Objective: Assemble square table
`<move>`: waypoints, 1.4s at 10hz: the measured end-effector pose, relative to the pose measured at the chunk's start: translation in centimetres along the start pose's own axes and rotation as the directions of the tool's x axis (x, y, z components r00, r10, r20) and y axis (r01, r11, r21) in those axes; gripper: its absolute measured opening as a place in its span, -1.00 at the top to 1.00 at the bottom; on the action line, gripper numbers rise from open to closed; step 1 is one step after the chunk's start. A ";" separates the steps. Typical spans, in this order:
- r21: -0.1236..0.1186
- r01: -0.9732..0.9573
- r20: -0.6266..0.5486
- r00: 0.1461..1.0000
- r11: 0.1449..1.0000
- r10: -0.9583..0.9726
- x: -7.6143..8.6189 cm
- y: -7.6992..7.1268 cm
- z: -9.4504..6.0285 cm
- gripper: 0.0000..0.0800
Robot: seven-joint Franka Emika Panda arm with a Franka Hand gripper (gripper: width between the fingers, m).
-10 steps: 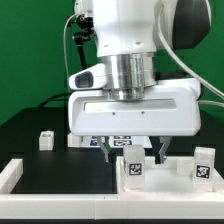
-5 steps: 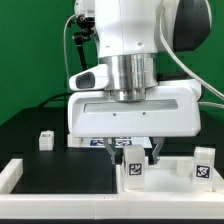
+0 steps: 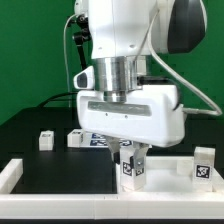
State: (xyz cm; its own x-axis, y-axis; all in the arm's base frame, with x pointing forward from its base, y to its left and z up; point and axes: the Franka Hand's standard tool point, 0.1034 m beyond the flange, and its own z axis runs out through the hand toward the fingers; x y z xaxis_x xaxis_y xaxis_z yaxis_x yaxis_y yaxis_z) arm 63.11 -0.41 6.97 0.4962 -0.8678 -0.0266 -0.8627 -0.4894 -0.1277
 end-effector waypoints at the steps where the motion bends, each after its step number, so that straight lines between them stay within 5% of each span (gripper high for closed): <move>1: 0.017 -0.268 0.042 0.963 0.963 0.267 -0.1 0.3 0.0 0.26; 4: 0.020 -0.450 0.066 0.892 0.893 0.448 0.1 0.6 0.1 0.26; 6: 0.009 -0.210 0.020 0.978 0.978 0.210 -0.5 0.1 -0.1 0.07; 7: 0.010 -0.064 0.007 0.998 0.998 0.064 -1.0 -0.7 -0.5 -0.35; 8: 0.018 0.117 0.001 0.993 0.993 -0.117 -1.2 -1.0 -0.6 -0.35; 9: 0.015 0.130 0.001 0.991 0.991 -0.130 -1.1 -0.9 -0.5 -0.56; 11: 0.013 0.259 -0.001 0.966 0.966 -0.259 -1.1 -0.8 -0.4 -0.61; 12: 0.012 0.355 -0.002 0.935 0.935 -0.355 -1.1 -0.8 -0.4 -0.61; 14: -0.025 0.704 -0.010 0.710 0.710 -0.704 -1.6 -0.9 -0.1 -0.62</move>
Offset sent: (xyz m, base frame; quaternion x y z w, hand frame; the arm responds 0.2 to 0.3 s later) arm 0.0000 0.0000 0.0000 0.0000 0.0000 0.1938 0.9810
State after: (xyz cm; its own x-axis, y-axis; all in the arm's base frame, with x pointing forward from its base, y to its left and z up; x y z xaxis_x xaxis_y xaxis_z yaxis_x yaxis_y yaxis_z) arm 63.05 1.43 7.20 0.9589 -0.2720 0.0808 -0.2653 -0.9604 -0.0846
